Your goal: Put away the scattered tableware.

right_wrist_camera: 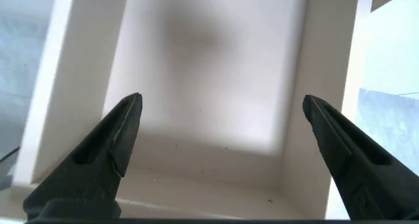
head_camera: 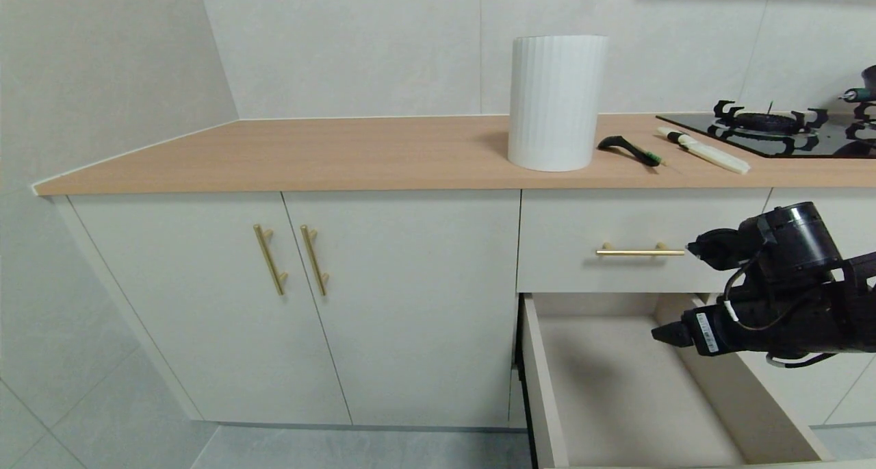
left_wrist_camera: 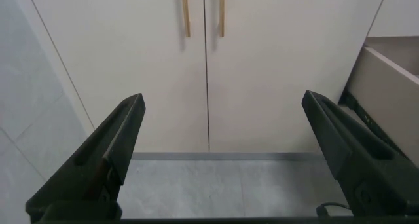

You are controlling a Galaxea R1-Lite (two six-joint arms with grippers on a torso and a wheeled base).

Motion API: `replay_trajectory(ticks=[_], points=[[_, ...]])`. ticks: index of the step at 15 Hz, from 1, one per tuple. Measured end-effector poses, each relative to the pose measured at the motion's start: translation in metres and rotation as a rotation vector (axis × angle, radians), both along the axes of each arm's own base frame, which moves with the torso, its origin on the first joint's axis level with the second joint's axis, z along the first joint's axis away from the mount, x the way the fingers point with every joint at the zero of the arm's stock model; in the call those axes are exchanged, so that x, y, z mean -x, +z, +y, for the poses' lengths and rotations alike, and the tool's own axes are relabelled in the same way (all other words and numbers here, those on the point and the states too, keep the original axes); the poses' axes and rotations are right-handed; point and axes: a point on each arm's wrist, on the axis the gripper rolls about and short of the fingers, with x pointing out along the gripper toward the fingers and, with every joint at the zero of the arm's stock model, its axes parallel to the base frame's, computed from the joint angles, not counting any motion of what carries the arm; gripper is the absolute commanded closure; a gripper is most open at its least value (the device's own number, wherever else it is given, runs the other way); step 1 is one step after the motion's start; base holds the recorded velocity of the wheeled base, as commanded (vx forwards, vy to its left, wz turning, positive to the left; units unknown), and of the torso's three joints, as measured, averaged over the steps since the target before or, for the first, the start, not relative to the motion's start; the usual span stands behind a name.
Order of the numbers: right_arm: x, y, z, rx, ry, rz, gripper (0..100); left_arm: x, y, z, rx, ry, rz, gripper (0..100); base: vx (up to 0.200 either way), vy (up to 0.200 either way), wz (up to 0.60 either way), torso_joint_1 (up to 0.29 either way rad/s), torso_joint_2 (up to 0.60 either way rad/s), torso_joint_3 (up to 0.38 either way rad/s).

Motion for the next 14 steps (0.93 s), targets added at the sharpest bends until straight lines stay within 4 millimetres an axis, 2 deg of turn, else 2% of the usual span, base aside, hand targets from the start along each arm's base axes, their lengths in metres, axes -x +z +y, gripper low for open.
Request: replay_trajectory(ticks=[2, 14], points=[[0.0015, 0.0012, -0.0003, -0.001, 0.001, -0.004, 0, 0.0, 0.0, 0.0, 0.0, 0.0, 0.0, 0, 0.0, 0.0, 0.0, 0.049, -0.2, -0.283], [0.0006, 0.0009, 0.0001, -0.001, 0.001, -0.005, 0, 0.0, 0.0, 0.0, 0.0, 0.0, 0.0, 0, 0.0, 0.0, 0.0, 0.186, -0.49, -0.287]])
